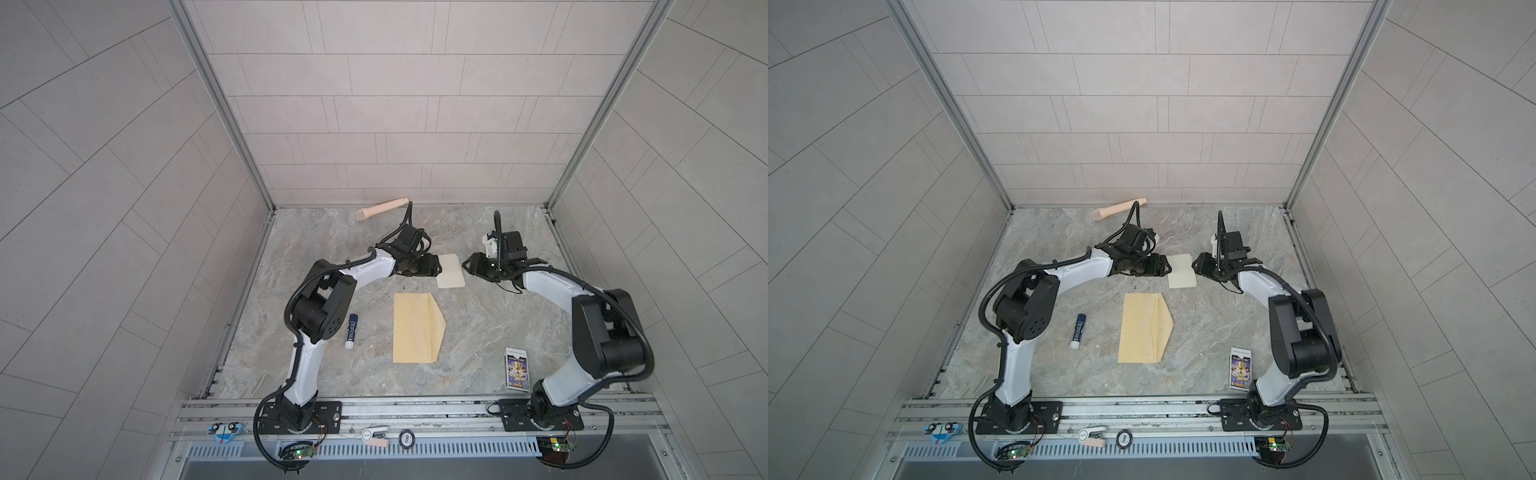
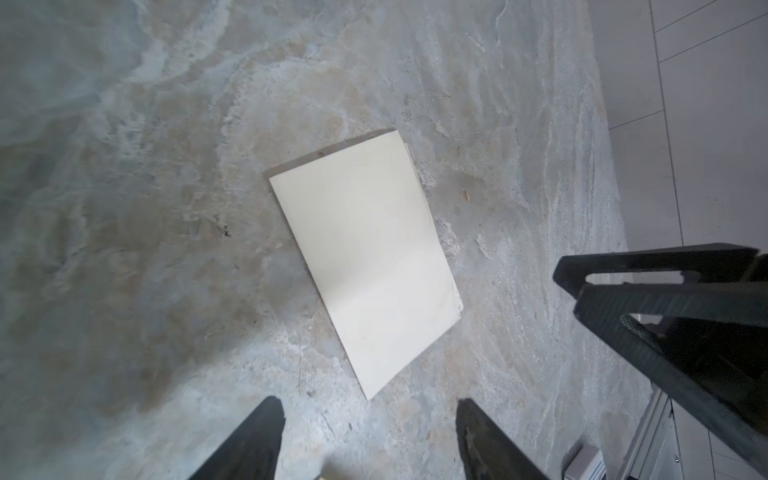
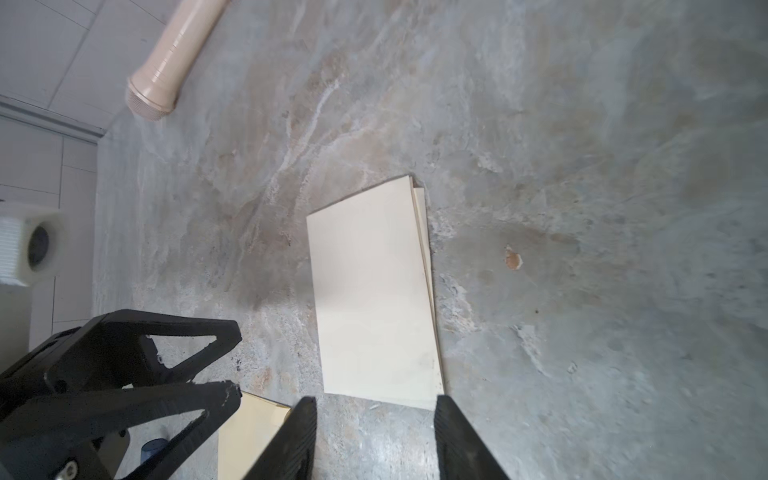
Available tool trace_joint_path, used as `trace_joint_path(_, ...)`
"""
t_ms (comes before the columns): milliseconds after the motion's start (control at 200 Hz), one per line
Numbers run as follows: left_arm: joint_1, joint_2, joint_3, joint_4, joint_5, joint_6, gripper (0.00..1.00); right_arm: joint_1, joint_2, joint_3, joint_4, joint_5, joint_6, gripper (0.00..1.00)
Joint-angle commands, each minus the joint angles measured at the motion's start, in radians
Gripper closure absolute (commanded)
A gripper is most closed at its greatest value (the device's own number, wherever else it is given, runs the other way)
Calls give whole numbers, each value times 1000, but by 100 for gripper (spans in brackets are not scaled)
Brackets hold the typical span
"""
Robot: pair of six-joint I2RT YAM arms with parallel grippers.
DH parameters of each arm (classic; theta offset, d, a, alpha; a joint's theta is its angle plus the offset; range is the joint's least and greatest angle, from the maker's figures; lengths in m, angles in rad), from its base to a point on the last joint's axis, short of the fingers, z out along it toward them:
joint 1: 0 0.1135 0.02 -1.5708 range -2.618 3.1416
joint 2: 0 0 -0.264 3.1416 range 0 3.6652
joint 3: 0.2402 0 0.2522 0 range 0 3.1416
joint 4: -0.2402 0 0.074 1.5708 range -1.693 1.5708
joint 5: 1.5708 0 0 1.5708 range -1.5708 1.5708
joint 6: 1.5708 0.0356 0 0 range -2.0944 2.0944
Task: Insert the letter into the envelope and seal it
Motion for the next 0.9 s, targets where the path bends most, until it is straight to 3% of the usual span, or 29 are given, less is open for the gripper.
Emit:
trace_joint_path(0, 7, 63, 61, -63, 43, -22, 27, -11, 75, 41, -47, -49, -38, 52)
trace_joint_path(200, 29, 147, 139, -83, 62, -35, 28, -30, 161, 45, 9, -69, -47, 52)
trace_joint_path(325, 44, 169, 131, -40, 65, -26, 28, -36, 181, 38, 30, -46, -88, 57)
trace_joint_path(495, 52, 212, 141, -26, 75, -50, 29, -36, 247, 56, 69, -99, -80, 63)
trace_joint_path(891, 73, 278, 83, 188, 153, -183, 29, -27, 309, 70, 73, -129, -47, 66)
